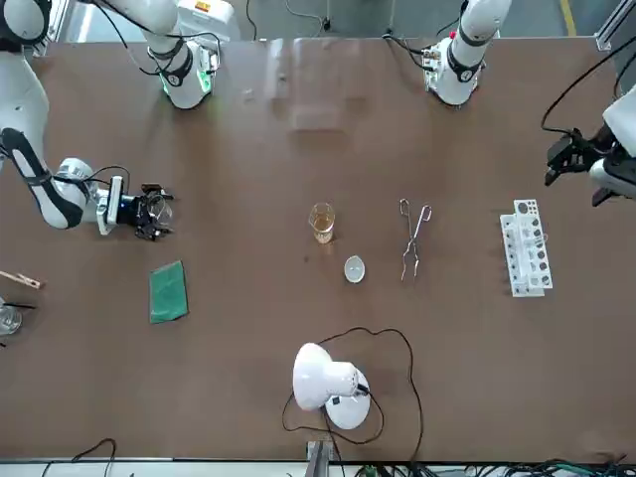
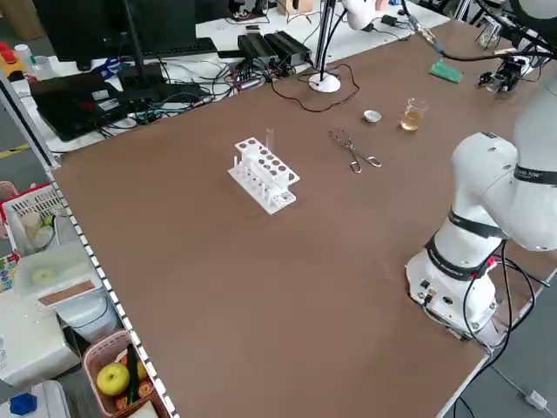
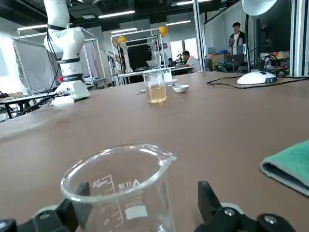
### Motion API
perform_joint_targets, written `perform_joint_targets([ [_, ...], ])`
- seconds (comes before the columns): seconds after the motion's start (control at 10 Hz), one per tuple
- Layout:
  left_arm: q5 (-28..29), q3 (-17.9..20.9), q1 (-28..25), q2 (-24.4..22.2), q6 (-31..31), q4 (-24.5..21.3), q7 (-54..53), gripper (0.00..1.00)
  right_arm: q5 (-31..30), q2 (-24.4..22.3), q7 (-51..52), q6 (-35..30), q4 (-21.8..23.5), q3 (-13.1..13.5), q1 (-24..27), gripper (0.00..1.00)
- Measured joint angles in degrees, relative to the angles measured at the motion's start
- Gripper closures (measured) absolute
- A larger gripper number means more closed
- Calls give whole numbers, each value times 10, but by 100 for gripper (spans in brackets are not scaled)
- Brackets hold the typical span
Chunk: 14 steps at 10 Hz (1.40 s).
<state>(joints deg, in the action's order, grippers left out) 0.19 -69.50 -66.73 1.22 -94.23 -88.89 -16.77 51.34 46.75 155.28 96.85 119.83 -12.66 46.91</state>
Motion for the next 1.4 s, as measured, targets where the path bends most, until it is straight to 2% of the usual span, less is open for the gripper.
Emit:
perform_joint_targets([
  [0.5, 6, 8, 2, 1, 0, 11, 51, 0, 0, -20, -25, -8, 0, -2, -2, 0],
  [0.6, 6, 26, 21, 1, 0, 11, 80, 0, 0, -29, -29, -9, 1, -2, -5, 0],
  [0.8, 6, 87, 88, 1, 0, 11, 110, 0, 0, -51, -47, -9, 3, -3, -13, 0],
  [1.1, 6, 125, 133, 1, 0, 12, 113, 0, 0, -74, -57, -9, 12, -3, -19, 0],
  [1.2, 6, 146, 158, 1, 0, 12, 113, 0, 0, -76, -59, -9, 13, -3, -19, 0],
  [1.4, 6, 165, 176, 1, 0, 12, 113, 0, 0, -76, -61, -9, 15, -3, -19, 0],
])
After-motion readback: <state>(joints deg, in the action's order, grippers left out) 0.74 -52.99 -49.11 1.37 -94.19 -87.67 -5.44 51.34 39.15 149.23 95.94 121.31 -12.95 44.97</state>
